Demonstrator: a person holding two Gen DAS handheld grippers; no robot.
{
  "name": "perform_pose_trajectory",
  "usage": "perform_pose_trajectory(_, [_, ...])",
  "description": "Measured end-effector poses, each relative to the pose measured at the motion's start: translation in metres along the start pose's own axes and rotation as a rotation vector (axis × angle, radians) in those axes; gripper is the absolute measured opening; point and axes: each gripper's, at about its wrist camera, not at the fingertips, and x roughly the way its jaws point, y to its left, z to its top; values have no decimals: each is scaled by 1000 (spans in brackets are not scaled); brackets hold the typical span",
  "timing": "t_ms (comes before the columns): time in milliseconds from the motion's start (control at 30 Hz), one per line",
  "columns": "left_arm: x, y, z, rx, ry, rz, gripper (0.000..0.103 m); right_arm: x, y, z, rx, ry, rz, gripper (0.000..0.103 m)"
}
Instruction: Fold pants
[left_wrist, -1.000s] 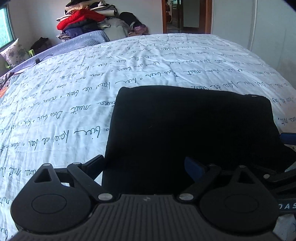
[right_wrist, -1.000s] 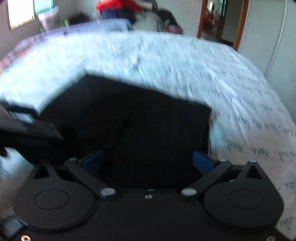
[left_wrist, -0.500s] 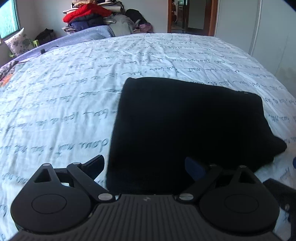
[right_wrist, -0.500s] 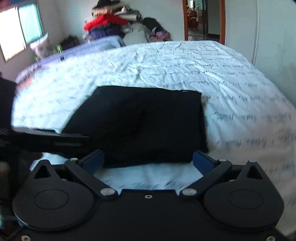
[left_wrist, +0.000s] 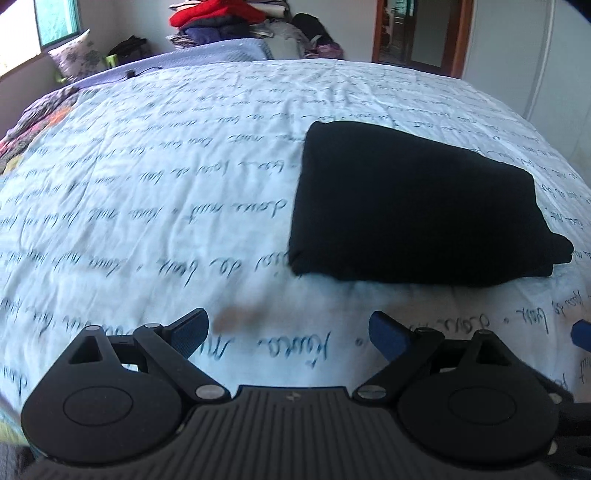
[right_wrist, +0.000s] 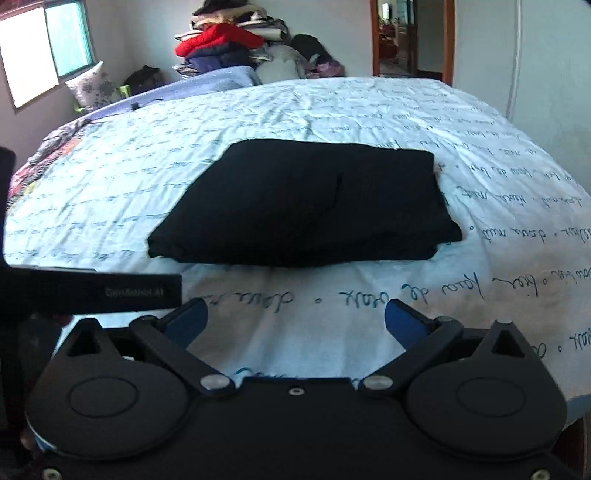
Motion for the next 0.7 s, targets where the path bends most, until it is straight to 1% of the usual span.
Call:
perform_pose_trajectory(167, [-11, 2, -10, 2, -18, 29, 96, -8, 11, -8, -77, -49, -79, 103])
perform_pose_trajectory(333, [-20, -1, -17, 17, -19, 23, 96, -14, 5, -10, -46, -63, -56, 103])
perform_pose_trajectory(533, [-21, -12, -21, 68, -22, 14, 96, -17, -3, -15, -20, -58, -61, 103])
perform_pose_trajectory(700, [-17, -11, -20, 55, -10, 7, 96, -14, -2, -14, -22, -52, -73, 103])
